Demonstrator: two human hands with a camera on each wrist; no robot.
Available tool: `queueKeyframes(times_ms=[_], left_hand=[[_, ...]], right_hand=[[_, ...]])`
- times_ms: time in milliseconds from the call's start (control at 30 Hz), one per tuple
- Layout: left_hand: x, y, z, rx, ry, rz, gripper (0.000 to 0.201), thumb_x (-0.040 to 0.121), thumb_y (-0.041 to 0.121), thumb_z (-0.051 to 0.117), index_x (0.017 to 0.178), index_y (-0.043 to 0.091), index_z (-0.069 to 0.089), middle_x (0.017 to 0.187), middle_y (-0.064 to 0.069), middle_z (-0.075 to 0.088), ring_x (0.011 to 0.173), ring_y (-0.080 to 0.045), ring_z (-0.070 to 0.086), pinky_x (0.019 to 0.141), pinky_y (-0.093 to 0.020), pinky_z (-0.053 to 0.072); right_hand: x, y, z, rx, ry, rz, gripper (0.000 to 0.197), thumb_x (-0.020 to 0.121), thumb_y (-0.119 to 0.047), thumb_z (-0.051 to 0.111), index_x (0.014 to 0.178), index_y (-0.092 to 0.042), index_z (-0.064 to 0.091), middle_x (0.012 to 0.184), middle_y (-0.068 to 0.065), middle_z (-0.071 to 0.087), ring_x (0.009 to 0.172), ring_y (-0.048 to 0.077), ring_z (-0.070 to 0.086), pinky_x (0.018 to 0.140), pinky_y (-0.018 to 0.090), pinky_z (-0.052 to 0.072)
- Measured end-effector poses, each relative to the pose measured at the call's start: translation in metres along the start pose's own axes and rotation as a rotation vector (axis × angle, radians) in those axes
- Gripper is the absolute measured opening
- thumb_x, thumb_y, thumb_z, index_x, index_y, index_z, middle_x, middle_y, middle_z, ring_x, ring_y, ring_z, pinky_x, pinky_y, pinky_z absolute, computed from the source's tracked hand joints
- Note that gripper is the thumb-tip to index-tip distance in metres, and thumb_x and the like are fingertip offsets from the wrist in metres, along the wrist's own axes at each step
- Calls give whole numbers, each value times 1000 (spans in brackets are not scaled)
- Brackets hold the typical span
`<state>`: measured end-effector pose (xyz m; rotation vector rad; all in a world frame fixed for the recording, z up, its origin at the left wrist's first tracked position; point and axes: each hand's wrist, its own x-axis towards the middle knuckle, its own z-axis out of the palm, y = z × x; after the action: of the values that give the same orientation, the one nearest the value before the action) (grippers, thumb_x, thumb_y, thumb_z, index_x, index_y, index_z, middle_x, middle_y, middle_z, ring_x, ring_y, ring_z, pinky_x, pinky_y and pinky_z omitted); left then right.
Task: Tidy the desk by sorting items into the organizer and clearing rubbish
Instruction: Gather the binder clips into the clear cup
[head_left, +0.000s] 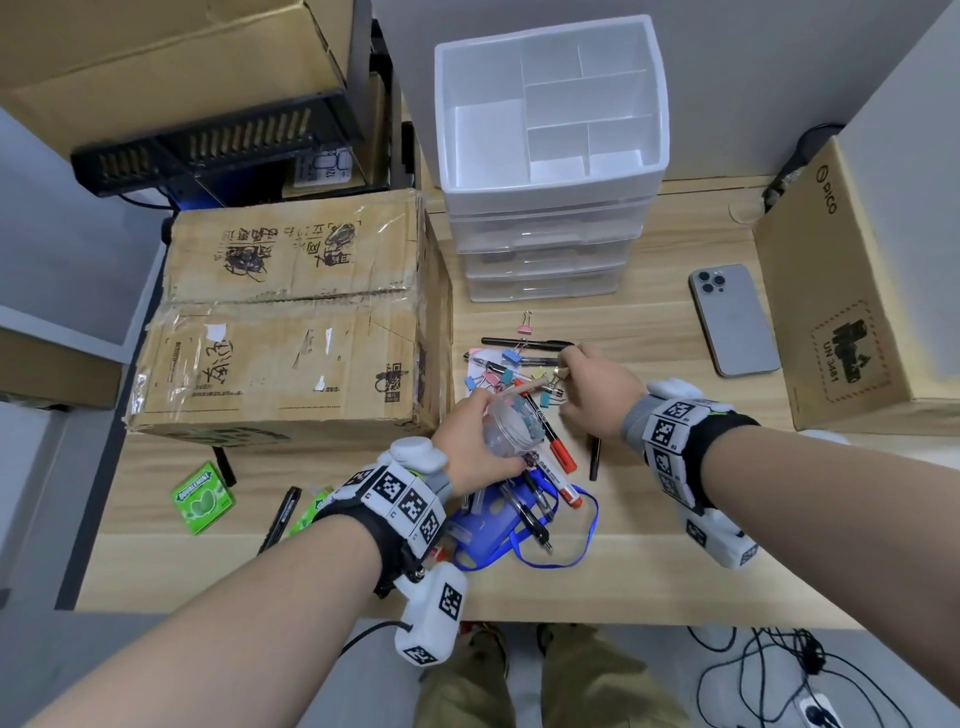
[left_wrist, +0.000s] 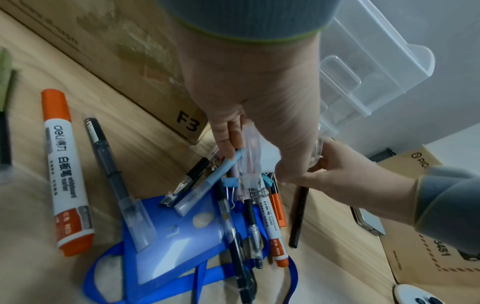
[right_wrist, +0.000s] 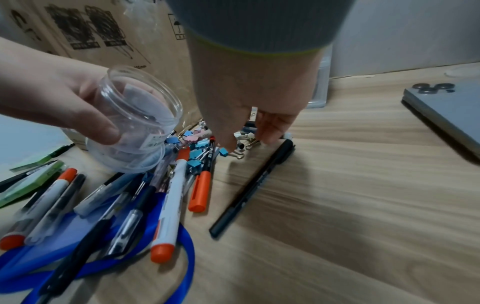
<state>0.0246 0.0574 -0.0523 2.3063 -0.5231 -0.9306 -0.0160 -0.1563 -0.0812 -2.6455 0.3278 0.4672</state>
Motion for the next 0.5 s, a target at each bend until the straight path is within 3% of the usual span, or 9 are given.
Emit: queueKeyframes(times_ms=[100,167,300,500], left_hand=[[0,-2,1,-3,13,18,66,61,32,83,115,23,47,104,6,60,89,-9,62,67,-23,53],[0,-3,1,-6,13,30,65,63,32,84,116,22,47,106,6,60,90,-8,62,67,-21,51],[2,-2,1,-17,2,33,66,63,32,85,116,21,48,109,4,60,93,-9,63,78,-32,57],[2,-3,1,-27,-1,36,69,60,33,85,118,23,48,109,5,60,93,-8,63,78,-35,58]], right_hand=[[9,-3,9,-71,-22,20,65,71,-25,77,128,-20,47,126,7,45,105,28,54,79,34,51],[12,-6,13,-81,-22,23,61,73,-27,76,127,-22,49,125,7,44,101,29,56,77,34,52],[16,-9,13,-64,-29,15,42,79,-26,71,116,-21,53,118,8,44,86,28,59,73,37,55],[17,-5,14,-33,-71,-11,56,79,-33,72,128,-22,48,123,11,44,89,32,61,78,40,56]])
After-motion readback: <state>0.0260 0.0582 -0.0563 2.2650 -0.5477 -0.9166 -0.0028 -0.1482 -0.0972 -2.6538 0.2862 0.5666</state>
